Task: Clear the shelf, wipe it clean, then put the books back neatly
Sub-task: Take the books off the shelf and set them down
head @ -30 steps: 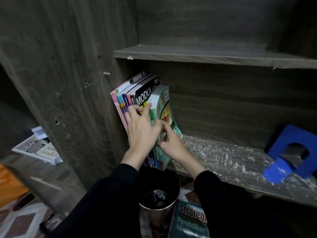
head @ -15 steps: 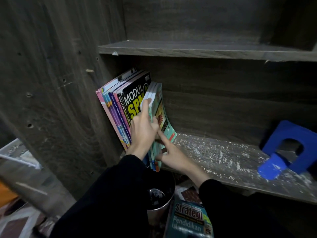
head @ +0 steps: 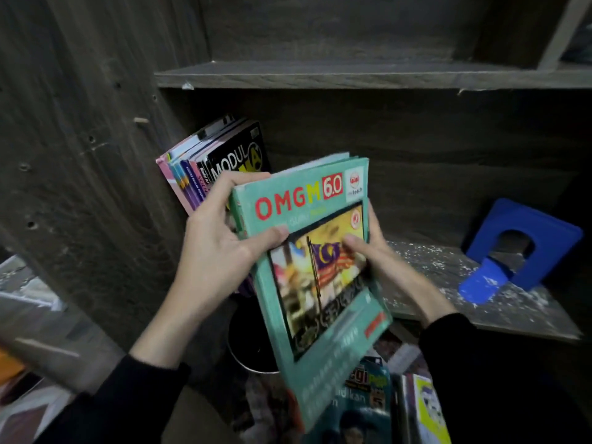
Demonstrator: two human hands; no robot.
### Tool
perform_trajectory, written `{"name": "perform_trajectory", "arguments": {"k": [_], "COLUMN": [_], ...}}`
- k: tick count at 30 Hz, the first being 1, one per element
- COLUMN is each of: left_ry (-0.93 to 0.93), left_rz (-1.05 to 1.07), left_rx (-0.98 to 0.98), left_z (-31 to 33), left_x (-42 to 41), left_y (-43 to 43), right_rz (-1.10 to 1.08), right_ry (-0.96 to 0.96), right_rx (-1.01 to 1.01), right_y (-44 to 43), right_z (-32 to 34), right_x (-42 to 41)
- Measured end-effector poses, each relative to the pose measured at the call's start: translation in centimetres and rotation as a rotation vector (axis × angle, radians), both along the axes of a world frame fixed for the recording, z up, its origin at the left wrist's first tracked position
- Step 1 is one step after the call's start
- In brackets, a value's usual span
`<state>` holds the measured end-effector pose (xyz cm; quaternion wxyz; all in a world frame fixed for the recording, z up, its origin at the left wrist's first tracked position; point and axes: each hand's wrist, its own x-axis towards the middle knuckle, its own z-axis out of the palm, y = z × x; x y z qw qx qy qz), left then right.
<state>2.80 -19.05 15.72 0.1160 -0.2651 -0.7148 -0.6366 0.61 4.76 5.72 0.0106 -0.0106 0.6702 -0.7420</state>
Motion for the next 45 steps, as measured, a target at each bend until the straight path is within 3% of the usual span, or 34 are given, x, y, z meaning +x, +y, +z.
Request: {"name": "perform_trajectory", "arguments": {"k": [2, 6, 11, 15, 21, 24, 28, 32, 38, 45], "left_ry": [-0.101, -0.337, -0.592, -0.713, -0.703, -0.635, -0.715, -0.745, -0.719, -0.58], "left_rz": [-0.08, -0.125, -0.18, -0.26, -0.386, -0.416, -0.454, -0.505, -0.417, -0.351], "left_rx": [0.046, 0.053, -0.239, -0.414, -0.57, -0.68, -0.733, -0.725, -0.76, -0.882], "left_z": [-1.1, -7.3, -18.6, -26.3, -33.9, -36.6, -38.5, -39.7, -42.0, -43.3], "left_x": [0.1, 0.0, 1.3, 3.2, 5.2, 5.4, 5.3, 4.3, 3.5, 3.5], "left_y": [0.2, 1.7, 4.3, 8.6, 16.1, 19.3, 23.1, 25.9, 27.7, 27.3], "right_rz": [0.1, 0.059, 0.133, 0.18, -0.026, -0.115, -0.117, -0.187, -0.296, -0.216], "right_ry": [-0.119, -0.296, -0.355, -0.635, -0.901, -0.901, -0.893, -0.948, -1.003, -1.025], "right_rx": [-0.032, 0.018, 0.314, 0.382, 0.357, 0.447, 0.686, 0.667, 0.578, 0.677], "right_y": [2.6, 5.3, 6.0, 7.8, 12.1, 14.8, 18.2, 20.3, 21.1, 22.0], "right_z": [-1.0, -5.9, -12.8, -18.8, -22.3, -23.7, -25.5, -28.1, -30.5, -34.5], "right_x": [2.4, 8.8, 17.2, 21.3, 22.6, 21.5, 20.2, 19.6, 19.3, 19.4]}}
